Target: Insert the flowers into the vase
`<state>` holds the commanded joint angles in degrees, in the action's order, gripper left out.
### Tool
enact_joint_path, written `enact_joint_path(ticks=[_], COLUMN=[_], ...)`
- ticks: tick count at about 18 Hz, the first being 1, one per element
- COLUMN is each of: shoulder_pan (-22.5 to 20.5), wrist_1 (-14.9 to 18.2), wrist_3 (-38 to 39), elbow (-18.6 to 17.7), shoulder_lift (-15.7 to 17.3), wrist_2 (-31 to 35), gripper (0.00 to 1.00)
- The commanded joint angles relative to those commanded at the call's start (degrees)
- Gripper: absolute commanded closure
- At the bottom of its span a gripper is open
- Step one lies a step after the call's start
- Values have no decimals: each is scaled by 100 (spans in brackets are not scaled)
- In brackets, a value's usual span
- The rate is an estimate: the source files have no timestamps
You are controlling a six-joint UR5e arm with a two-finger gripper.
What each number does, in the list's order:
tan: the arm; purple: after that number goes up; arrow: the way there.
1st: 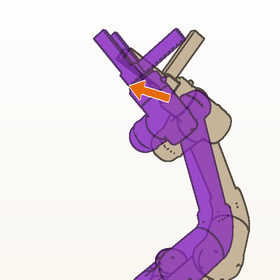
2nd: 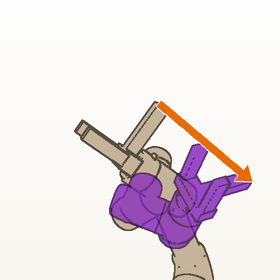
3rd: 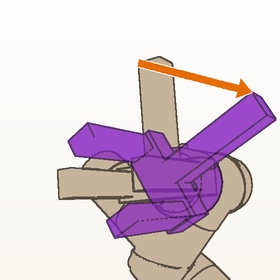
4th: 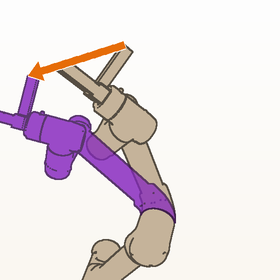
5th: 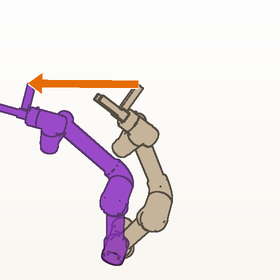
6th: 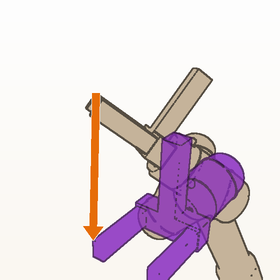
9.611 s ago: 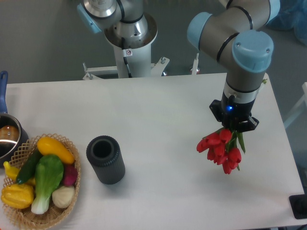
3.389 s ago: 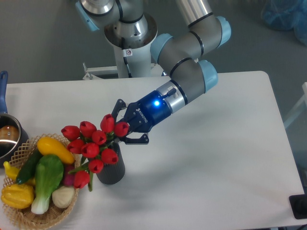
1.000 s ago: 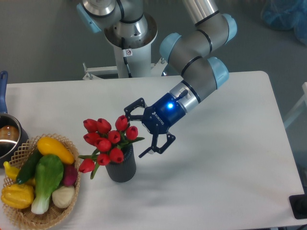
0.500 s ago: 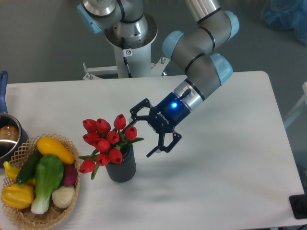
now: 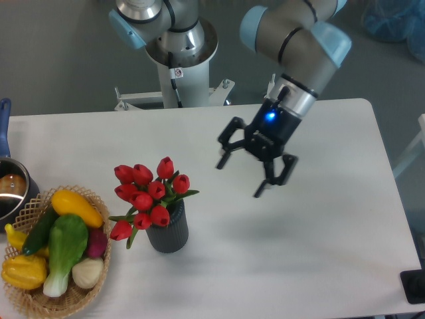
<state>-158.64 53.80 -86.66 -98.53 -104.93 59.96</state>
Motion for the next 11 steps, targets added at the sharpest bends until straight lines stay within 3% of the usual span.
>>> enact_joint_path(ticks=[1,4,11], shoulder_pan=[9,-35,158], wrist_1=[-176,-134,-116], wrist_3=[52,149,158], elbow=[244,694,695], shoulder_lift=[-141,-309,-511], wrist_2=[886,1623,2625], gripper=[0,0,0])
